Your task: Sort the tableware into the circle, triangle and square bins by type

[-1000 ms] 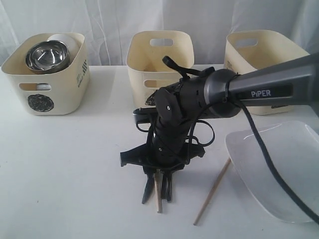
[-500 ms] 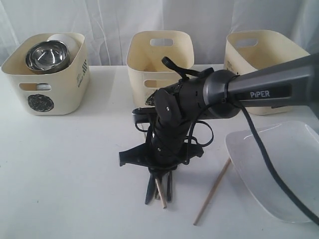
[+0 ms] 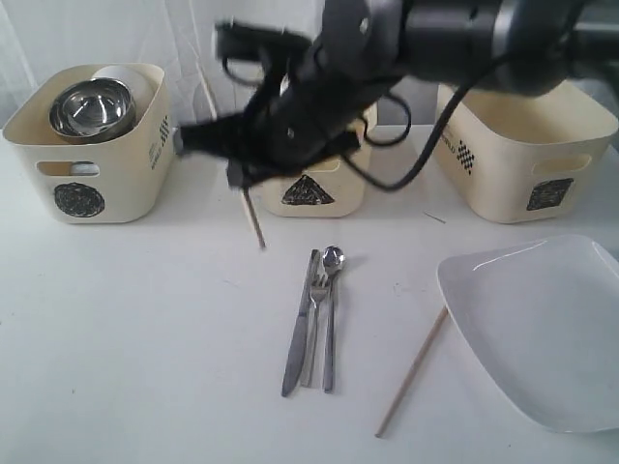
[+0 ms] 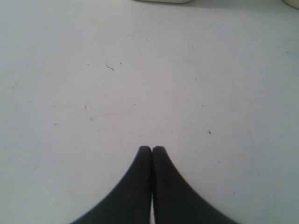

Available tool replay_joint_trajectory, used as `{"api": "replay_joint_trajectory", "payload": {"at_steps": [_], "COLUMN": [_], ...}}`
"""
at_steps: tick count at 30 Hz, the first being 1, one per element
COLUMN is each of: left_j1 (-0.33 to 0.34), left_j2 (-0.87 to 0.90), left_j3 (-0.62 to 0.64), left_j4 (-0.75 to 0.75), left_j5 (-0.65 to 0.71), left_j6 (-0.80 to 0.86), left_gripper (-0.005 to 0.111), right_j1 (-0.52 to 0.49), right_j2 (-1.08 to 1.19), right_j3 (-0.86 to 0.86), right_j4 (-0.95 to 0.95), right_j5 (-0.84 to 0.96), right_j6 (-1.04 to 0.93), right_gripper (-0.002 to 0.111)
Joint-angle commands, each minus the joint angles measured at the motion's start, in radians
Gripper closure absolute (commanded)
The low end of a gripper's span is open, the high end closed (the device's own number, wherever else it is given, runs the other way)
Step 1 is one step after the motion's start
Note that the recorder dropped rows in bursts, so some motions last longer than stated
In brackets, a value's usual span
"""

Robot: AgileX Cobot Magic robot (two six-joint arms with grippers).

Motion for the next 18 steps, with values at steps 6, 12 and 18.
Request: {"api": "replay_joint_trajectory", "payload": {"at_steps": [6,12,18], "left_j1": [0.000,0.000,0.000], "left_j2": [-0.004,-0.004,-0.004], "left_j3": [0.006,0.006,0.006], "left_j4": [-0.007,-0.007,-0.007], "left_j5": [-0.001,-0.001,-0.001], "left_j6": [0.003,0.003,0.003], "left_gripper": [0.107,0.107,0.107], "right_j1": [-0.212,-0.220,-0.220], "right_j2": [0.026,0.132,0.255], "right_j3": [-0.090,-0.097,-0.099], "right_j4": [0.244,0.373,0.364], "right_j5": [-0.313,-0.559,-0.708], "right_j6": [-0.122,-0.271,-0.356], "right_gripper": [0.108,0.108,0.108]}}
